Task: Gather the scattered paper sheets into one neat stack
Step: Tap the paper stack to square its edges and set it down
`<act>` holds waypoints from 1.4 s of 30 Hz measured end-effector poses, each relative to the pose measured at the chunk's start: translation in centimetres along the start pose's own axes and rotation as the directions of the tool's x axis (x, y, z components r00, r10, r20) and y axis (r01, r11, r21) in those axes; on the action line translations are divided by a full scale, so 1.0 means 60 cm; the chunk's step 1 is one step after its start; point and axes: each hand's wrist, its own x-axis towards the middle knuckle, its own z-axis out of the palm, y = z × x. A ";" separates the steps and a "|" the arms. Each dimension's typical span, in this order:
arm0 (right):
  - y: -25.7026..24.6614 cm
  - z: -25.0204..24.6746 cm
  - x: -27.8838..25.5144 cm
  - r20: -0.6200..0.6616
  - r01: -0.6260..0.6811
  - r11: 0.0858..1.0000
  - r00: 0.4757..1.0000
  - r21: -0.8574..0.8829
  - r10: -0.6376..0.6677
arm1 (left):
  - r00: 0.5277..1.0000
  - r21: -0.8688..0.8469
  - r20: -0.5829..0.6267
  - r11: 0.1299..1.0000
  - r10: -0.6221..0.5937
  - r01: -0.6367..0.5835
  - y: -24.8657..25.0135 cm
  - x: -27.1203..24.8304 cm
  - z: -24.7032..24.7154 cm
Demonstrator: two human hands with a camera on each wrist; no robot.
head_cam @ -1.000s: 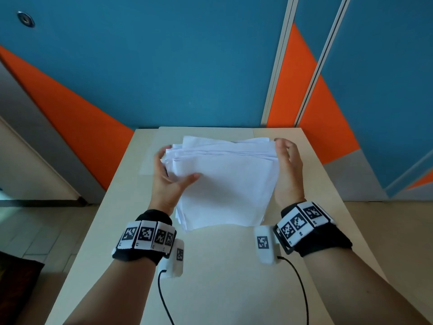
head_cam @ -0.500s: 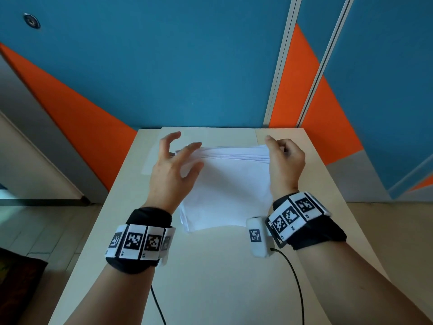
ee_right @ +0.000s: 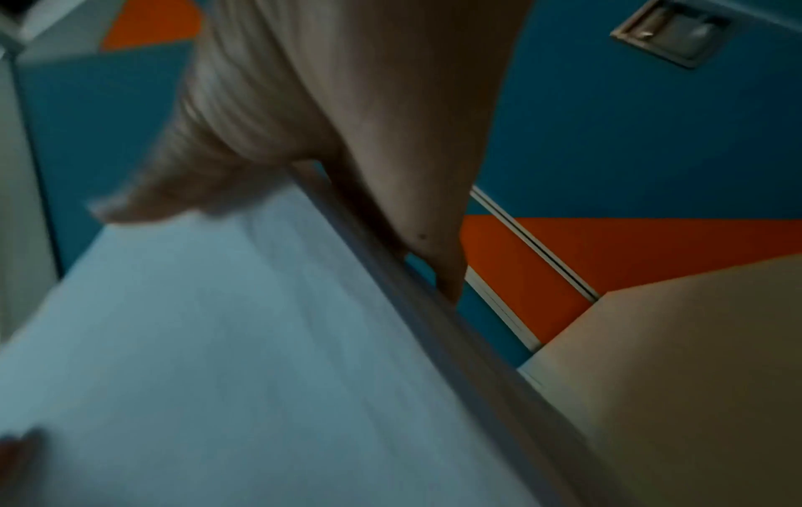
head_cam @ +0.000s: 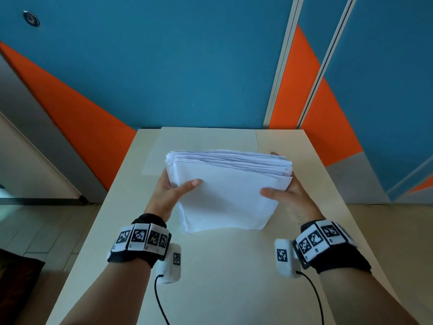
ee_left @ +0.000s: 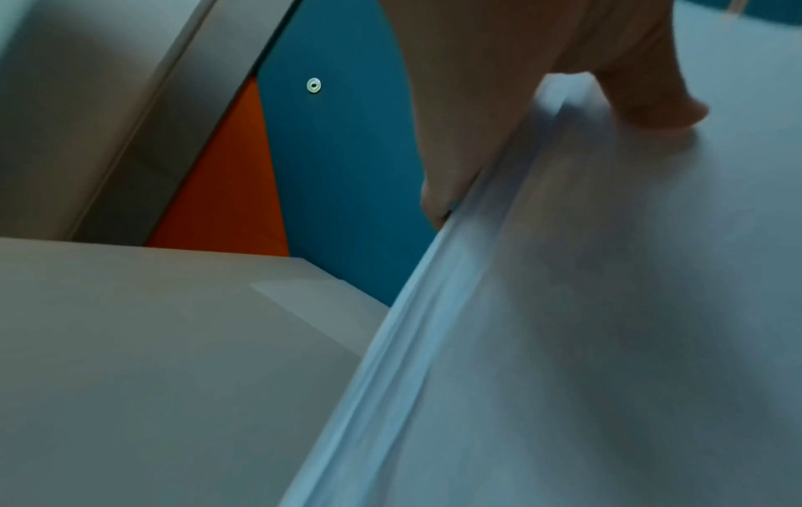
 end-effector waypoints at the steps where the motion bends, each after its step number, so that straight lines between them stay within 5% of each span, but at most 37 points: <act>1: 0.001 0.006 -0.003 -0.044 -0.030 0.999 0.999 -0.043 0.028 | 1.000 -0.003 0.003 1.000 -0.023 0.023 -0.002 0.001 0.005; 6: -0.017 0.037 0.011 -0.277 -0.022 1.000 0.961 0.016 0.025 | 0.998 0.002 -0.069 1.000 0.002 -0.001 0.015 0.009 0.029; 10: -0.034 0.035 0.012 -0.264 0.040 0.998 0.964 0.044 -0.027 | 0.997 -0.004 -0.024 0.997 0.077 -0.077 0.034 0.014 0.016; 14: -0.025 0.031 0.006 -0.237 -0.022 0.999 0.971 0.036 0.030 | 0.998 -0.023 0.054 0.999 -0.024 0.025 0.008 0.013 0.002; 19: -0.017 0.034 0.019 -0.279 -0.028 0.999 0.960 -0.026 0.019 | 0.998 0.058 -0.010 0.997 -0.058 0.059 -0.002 0.021 0.018; 21: -0.022 0.036 0.023 -0.366 -0.015 0.981 0.929 -0.193 -0.058 | 0.997 0.095 -0.064 0.994 -0.046 0.052 0.002 0.024 0.026; 23: -0.043 0.035 0.023 -0.423 0.024 0.839 0.855 -0.544 -0.300 | 0.997 0.131 -0.078 0.991 -0.011 0.021 0.015 0.025 0.027; 25: -0.078 0.040 0.022 -0.239 0.180 0.607 0.806 -0.774 -0.542 | 0.997 0.186 -0.058 0.982 0.045 -0.034 0.034 0.025 0.032; 26: -0.099 0.047 0.021 -0.097 0.261 0.520 0.821 -0.813 -0.563 | 0.997 0.224 -0.033 0.972 0.075 -0.065 0.045 0.023 0.038; 28: -0.131 0.064 0.025 0.108 0.310 0.480 0.909 -0.821 -0.403 | 0.988 0.274 0.028 0.950 0.149 -0.151 0.069 0.020 0.057; 30: -0.146 0.072 0.035 0.167 0.240 0.489 0.968 -0.838 -0.189 | 0.974 0.284 0.106 0.933 0.201 -0.223 0.085 0.016 0.072; 33: -0.143 0.070 0.042 0.130 0.145 0.519 0.989 -0.843 -0.066 | 0.963 0.292 0.140 0.919 0.232 -0.264 0.084 0.019 0.061; 36: -0.133 0.048 0.033 0.028 0.040 0.666 0.999 -0.745 -0.029 | 0.969 0.368 -0.077 0.910 0.235 -0.191 0.051 0.022 0.010; 38: -0.122 0.025 0.026 -0.039 -0.008 0.815 0.999 -0.580 -0.017 | 0.947 0.299 -0.290 0.953 0.136 -0.045 0.015 0.011 -0.030; 39: -0.119 0.014 0.023 -0.067 -0.024 0.867 0.998 -0.497 -0.011 | 0.953 0.190 -0.302 0.981 0.032 0.028 -0.002 0.002 -0.046; 42: -0.105 -0.004 0.014 -0.098 -0.042 0.953 0.995 -0.301 0.012 | 0.983 -0.128 -0.050 0.978 -0.174 0.166 -0.045 -0.024 -0.065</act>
